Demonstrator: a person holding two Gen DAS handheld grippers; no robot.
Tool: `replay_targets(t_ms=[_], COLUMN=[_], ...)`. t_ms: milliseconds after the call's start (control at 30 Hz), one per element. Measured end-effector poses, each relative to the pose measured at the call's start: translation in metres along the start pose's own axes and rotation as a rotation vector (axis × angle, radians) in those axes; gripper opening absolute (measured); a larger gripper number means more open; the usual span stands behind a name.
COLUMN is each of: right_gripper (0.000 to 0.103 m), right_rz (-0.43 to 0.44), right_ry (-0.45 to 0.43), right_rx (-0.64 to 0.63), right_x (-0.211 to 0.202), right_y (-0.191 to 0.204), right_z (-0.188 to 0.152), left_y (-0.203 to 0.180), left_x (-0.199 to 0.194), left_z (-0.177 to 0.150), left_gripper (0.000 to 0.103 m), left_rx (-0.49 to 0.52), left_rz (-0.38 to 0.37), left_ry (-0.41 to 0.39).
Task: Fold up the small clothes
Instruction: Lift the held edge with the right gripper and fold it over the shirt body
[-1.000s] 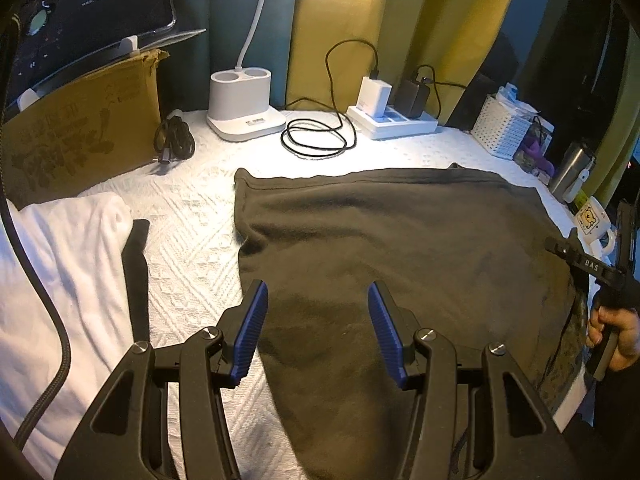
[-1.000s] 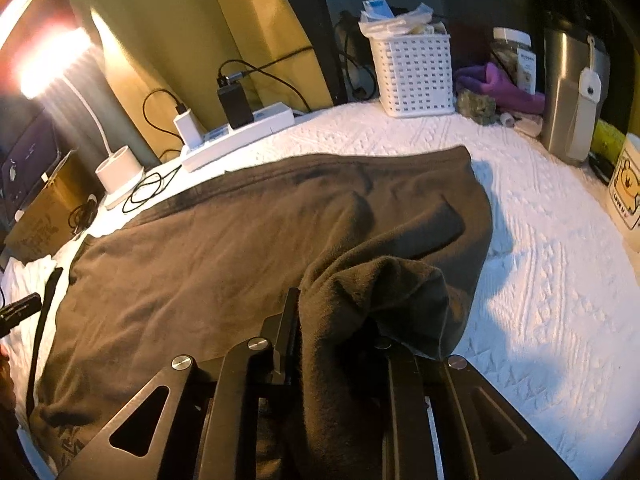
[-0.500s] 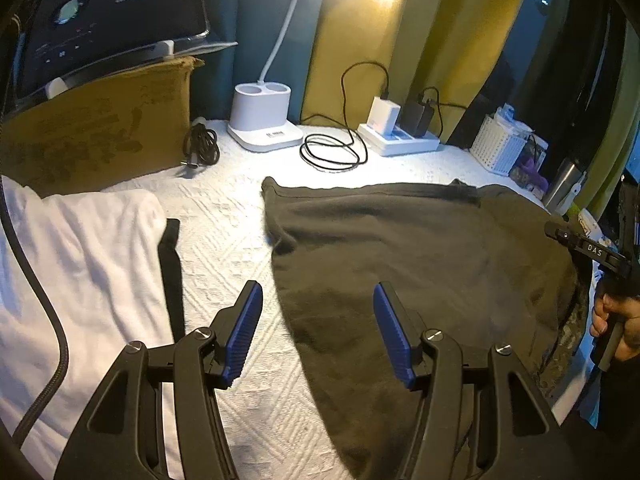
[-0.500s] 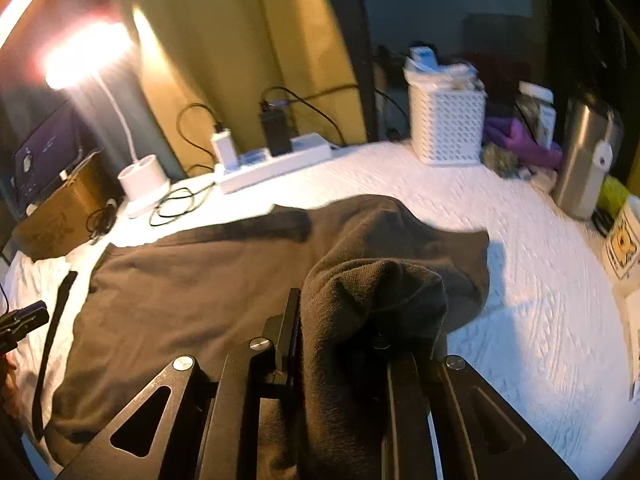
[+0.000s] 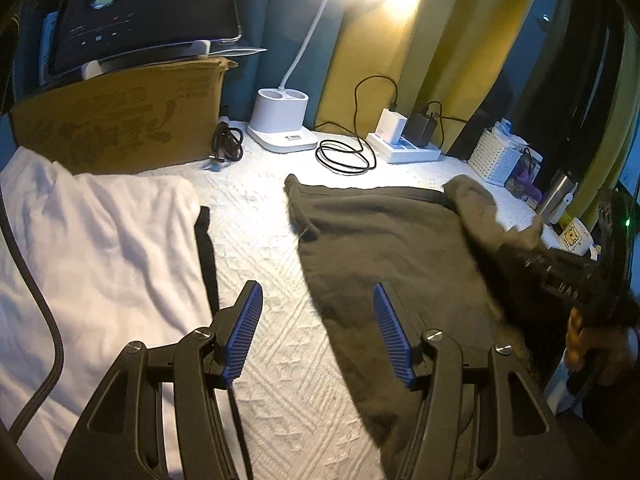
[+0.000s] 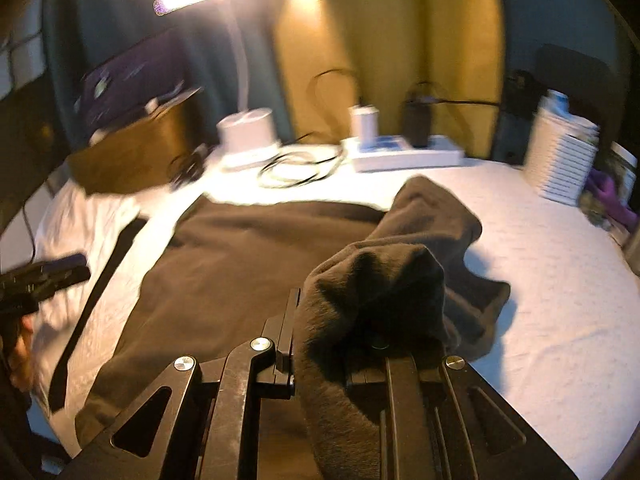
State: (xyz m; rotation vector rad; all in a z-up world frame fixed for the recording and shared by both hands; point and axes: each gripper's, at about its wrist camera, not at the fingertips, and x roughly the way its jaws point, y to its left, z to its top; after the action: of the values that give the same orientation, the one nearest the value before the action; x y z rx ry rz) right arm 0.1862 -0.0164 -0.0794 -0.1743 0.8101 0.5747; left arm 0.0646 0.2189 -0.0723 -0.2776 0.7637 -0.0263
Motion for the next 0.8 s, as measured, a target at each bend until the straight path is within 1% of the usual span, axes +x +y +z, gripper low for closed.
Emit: replay_targets(t_ms=[100, 233, 333, 467, 600, 667, 700, 767, 800], right_gripper=[0.011, 0.011, 0.011, 0.011, 0.011, 0.012, 0.015, 0.028, 0.052], right_rz=[0.022, 0.018, 0.042, 0.059, 0.101, 0.097, 0.098, 0.142, 0.185], right_ry=[0.023, 0.048, 0.067, 0.117, 0.136, 0.14, 0.144, 0.15, 0.157], right_rx=[-0.05, -0.123, -0.164, -0.244, -0.265, -0.272, -0.274, -0.259, -0.246], right_x=[0.009, 0.016, 0.02, 0.024, 0.022, 0.021, 0.021, 0.017, 0.014], right_y=[0.026, 0.056, 0.076, 0.106, 0.122, 0.126, 0.127, 0.128, 0.129], right_z=[-0.007, -0.017, -0.023, -0.033, -0.039, -0.041, -0.042, -0.044, -0.046], left_y=[0.003, 0.006, 0.009, 0.011, 0.015, 0.018, 0.019, 0.022, 0.023], left_x=[-0.005, -0.011, -0.015, -0.02, -0.028, -0.032, -0.034, -0.038, -0.039], left_z=[-0.004, -0.009, -0.013, -0.016, -0.019, -0.02, -0.02, -0.021, -0.021], left_gripper=[0.058, 0.058, 0.058, 0.058, 0.058, 0.058, 0.058, 0.058, 0.058], left_rx=[-0.004, -0.002, -0.007, -0.019, -0.029, -0.037, -0.044, -0.053, -0.058], left_rz=[-0.004, -0.009, -0.01, -0.007, 0.008, 0.022, 0.029, 0.044, 0.052], left_ry=[-0.005, -0.011, -0.016, -0.024, -0.035, -0.04, -0.044, -0.049, -0.049])
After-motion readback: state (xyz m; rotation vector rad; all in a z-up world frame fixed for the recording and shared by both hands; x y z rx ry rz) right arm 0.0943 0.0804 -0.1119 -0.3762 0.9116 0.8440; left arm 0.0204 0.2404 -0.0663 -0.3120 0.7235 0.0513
